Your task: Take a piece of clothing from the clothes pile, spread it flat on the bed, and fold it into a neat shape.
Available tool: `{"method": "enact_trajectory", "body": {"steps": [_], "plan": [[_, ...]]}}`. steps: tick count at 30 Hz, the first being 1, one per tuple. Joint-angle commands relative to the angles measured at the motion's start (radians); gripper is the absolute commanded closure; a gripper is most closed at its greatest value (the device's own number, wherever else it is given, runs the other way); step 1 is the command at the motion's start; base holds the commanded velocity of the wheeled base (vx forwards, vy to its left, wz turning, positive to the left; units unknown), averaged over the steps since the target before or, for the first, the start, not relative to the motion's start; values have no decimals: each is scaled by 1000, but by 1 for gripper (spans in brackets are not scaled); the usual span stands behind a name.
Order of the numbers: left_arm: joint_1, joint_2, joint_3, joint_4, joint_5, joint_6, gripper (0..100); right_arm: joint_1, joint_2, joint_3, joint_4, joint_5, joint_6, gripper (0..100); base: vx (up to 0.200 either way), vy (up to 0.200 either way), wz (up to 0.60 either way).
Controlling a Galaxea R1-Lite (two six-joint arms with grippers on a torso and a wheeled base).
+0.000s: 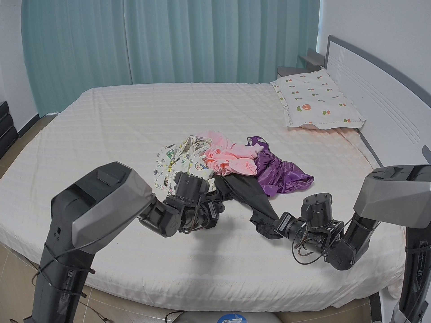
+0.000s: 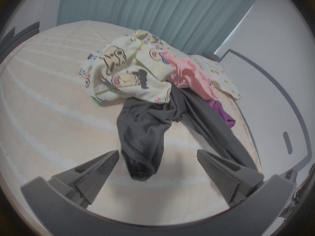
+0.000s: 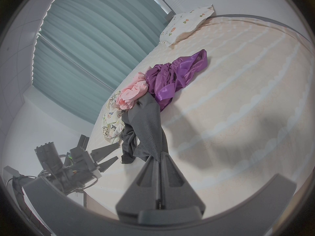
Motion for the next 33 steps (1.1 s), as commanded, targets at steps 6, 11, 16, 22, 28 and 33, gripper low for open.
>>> {"method": "enact_trajectory", "body": {"steps": [6, 11, 16, 22, 28, 33], "plan": [[-18, 106, -117, 42, 71, -3, 0, 0, 11, 2, -13, -3, 0, 100, 0, 0, 0], [-20, 106, -126, 65, 71, -3, 100, 1, 18, 14, -44, -3, -1, 100, 0, 0, 0], [-20, 95, -102, 91, 74, -18, 100, 4, 18, 28, -76, 4, 2, 100, 0, 0, 0], [-2, -39, 7, 87, 68, -136, 100, 4, 3, 78, -193, 17, 4, 100, 0, 0, 0], [23, -298, 185, 57, 27, -208, 100, 11, -85, 130, -328, 25, -7, 100, 0, 0, 0], [24, -556, 329, -2, -16, -248, 100, 3, -250, 106, -342, 33, -44, 100, 0, 0, 0]]}}
